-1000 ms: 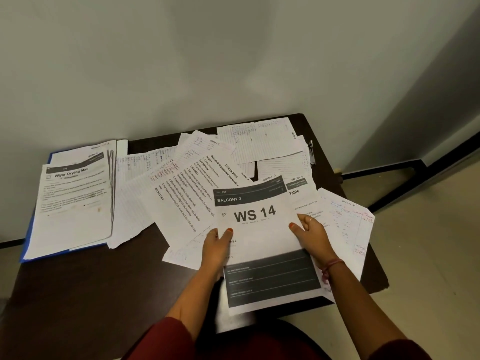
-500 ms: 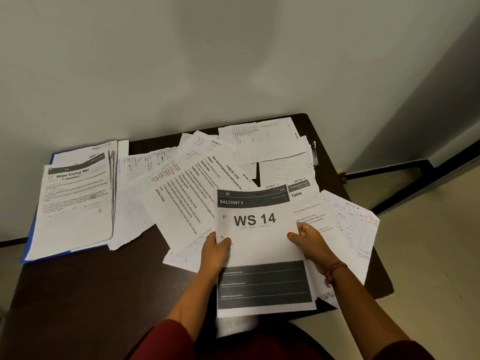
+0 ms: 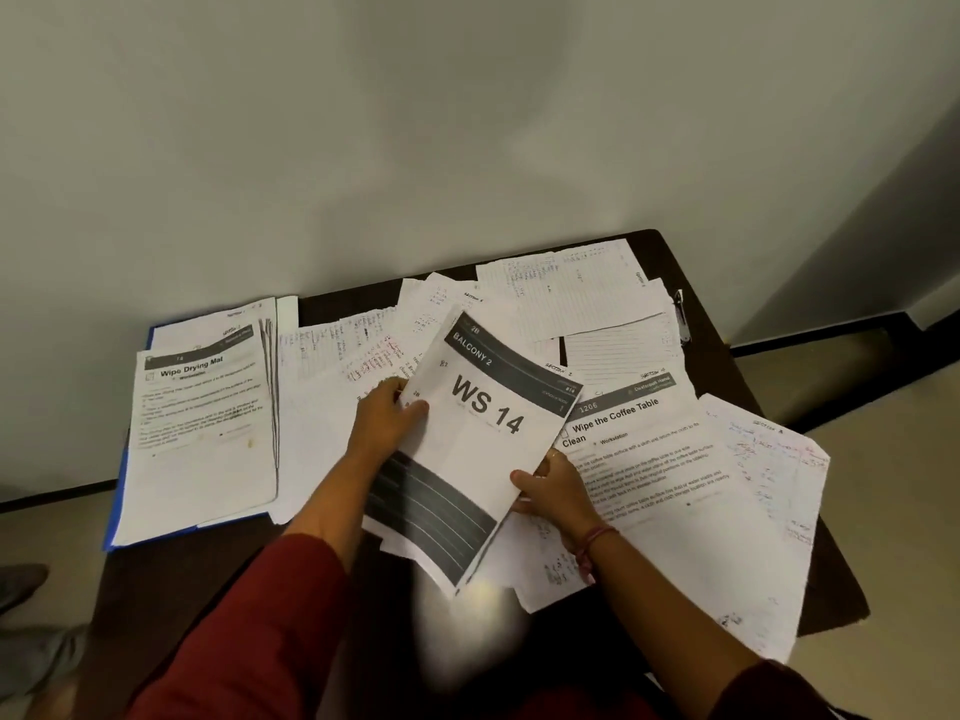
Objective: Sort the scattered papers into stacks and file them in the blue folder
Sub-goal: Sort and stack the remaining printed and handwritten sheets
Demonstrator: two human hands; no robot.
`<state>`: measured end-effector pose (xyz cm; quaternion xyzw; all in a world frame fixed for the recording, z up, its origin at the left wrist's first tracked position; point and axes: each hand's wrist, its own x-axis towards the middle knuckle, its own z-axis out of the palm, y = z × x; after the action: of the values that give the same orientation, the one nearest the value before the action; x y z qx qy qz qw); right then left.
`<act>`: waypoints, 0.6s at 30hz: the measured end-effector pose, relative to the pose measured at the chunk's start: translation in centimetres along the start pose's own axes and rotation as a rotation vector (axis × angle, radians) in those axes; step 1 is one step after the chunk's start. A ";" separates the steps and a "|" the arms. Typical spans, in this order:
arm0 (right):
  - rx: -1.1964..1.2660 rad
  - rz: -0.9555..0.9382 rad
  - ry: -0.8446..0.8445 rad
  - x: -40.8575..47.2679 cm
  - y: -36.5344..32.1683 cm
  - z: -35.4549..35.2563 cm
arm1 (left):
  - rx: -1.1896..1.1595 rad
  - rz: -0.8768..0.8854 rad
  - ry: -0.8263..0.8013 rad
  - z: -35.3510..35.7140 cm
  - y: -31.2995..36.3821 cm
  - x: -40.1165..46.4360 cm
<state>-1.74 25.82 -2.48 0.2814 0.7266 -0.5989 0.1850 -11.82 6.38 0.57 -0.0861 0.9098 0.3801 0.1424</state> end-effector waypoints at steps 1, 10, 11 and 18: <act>0.042 0.017 0.011 0.0 -0.2 1.0 | 0.027 0.023 -0.004 -0.3 0.3 0.9; -0.041 0.065 0.183 0.8 -2.2 6.8 | 0.208 0.120 -0.072 -0.8 0.5 7.6; -0.029 0.081 0.202 1.0 -2.3 6.8 | 0.206 0.113 -0.064 -0.6 0.4 8.0; 0.269 0.110 0.268 2.4 -1.7 7.4 | 0.201 0.082 -0.040 -0.1 0.1 10.7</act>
<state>-5.15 18.88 -4.19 0.4199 0.6418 -0.6368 0.0797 -21.95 5.86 -2.71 -0.0266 0.9431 0.2943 0.1526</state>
